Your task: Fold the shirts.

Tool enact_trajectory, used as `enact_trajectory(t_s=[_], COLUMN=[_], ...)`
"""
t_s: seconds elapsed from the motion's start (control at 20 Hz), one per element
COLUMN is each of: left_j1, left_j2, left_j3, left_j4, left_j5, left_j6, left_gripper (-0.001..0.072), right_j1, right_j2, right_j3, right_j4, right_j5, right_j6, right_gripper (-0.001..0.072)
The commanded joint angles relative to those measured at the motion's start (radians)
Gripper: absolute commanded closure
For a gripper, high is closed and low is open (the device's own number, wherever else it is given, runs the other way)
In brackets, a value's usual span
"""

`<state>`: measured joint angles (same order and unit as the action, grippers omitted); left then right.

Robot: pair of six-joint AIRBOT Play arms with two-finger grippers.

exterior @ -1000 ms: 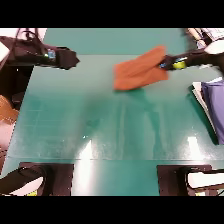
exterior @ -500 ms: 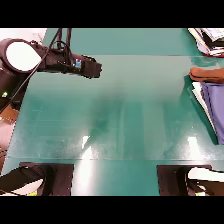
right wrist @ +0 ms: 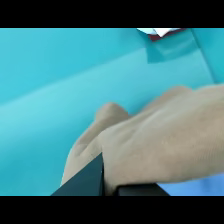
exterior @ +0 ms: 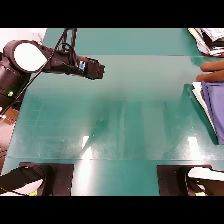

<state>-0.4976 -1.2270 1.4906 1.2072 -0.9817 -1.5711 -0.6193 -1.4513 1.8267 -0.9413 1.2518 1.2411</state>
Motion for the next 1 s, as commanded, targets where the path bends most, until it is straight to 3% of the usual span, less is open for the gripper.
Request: enact_trajectory(t_s=[0.0, 0.3, 0.55, 0.65, 0.7, 0.9, 0.95], left_j1=[0.0, 0.0, 0.0, 0.0, 0.0, 0.0, 0.0], left_j2=[-0.001, -0.001, -0.001, -0.001, -0.001, -0.001, -0.001], left_j3=[0.0, 0.0, 0.0, 0.0, 0.0, 0.0, 0.0], left_j4=[0.0, 0.001, 0.002, 0.003, 0.004, 0.005, 0.005], left_j5=[0.001, -0.006, -0.006, -0.006, -0.006, -0.006, -0.006], left_j6=[0.001, 0.008, 0.009, 0.009, 0.009, 0.013, 0.023], left_gripper=[0.0682, 0.0682, 0.0682, 0.0682, 0.0683, 0.0682, 0.0682], right_j1=[-0.027, -0.151, -0.294, -0.33, -0.345, -0.396, -0.394], right_j2=[0.038, 0.214, 0.282, 0.299, 0.301, 0.301, 0.301], right_j3=[-0.001, -0.301, -0.514, -0.574, -0.594, -0.598, -0.584], right_j4=[-0.142, -0.329, -0.345, -0.345, -0.345, -0.333, -0.33], right_j5=[0.106, 0.11, 0.118, 0.109, 0.111, 0.107, 0.104], right_j6=[0.025, 0.026, 0.026, 0.026, 0.026, 0.026, 0.026], right_gripper=[0.0697, 0.0696, 0.0689, 0.055, 0.0536, 0.0151, 0.0137])
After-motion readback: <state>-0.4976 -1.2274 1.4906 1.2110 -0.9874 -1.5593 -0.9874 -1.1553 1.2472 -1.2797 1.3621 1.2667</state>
